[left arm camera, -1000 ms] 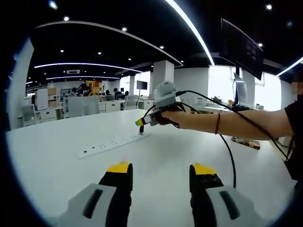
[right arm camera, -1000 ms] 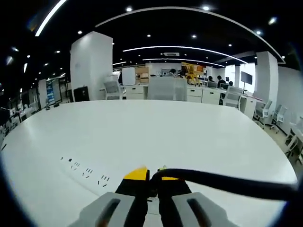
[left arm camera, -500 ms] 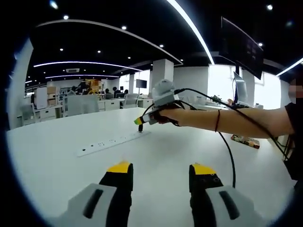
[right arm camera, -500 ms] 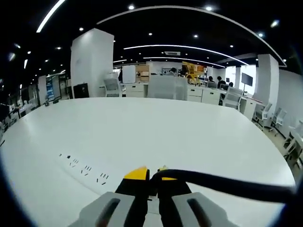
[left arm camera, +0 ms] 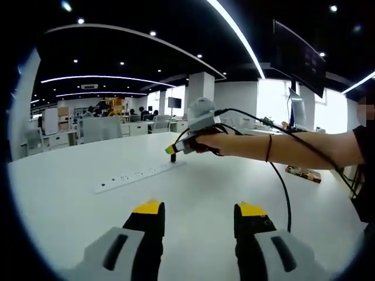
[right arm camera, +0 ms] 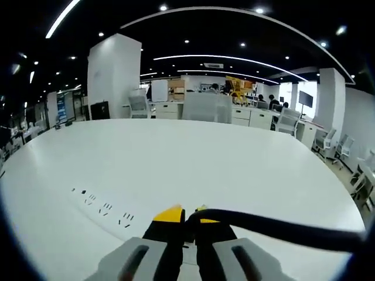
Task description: Find the data cable on the table. Grasp the USB connector end of the cable and insert it into the USB port on the table
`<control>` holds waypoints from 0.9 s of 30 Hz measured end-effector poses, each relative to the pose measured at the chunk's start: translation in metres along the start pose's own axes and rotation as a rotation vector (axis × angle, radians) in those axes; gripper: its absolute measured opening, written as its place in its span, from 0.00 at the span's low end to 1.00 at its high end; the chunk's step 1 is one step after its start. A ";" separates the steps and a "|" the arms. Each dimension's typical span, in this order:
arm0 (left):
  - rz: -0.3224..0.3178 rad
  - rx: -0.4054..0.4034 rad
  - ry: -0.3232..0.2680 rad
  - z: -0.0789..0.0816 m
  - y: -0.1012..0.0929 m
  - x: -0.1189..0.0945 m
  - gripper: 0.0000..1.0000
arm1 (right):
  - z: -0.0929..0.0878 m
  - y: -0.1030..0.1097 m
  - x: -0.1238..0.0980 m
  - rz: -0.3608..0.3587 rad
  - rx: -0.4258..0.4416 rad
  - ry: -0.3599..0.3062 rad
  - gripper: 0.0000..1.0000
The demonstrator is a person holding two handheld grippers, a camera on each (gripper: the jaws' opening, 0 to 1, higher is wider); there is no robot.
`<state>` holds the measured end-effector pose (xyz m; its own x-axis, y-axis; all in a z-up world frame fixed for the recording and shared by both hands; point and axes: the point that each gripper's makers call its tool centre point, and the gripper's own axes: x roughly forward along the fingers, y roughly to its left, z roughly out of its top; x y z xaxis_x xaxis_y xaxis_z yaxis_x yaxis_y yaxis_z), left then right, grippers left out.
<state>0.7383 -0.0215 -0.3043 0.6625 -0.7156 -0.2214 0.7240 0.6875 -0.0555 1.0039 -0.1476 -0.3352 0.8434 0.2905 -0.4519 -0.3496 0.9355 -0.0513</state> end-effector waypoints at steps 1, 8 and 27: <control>0.000 0.002 0.001 0.000 0.000 0.000 0.48 | 0.000 0.000 0.000 -0.003 -0.001 0.001 0.08; -0.001 0.000 0.001 0.000 -0.001 0.000 0.47 | 0.000 0.001 0.000 0.002 -0.015 0.002 0.08; -0.005 0.009 0.002 0.002 -0.005 0.000 0.47 | -0.002 0.000 0.000 -0.011 -0.053 -0.006 0.08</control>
<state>0.7352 -0.0253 -0.3026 0.6584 -0.7189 -0.2231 0.7291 0.6827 -0.0483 1.0028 -0.1480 -0.3372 0.8497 0.2816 -0.4458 -0.3612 0.9268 -0.1032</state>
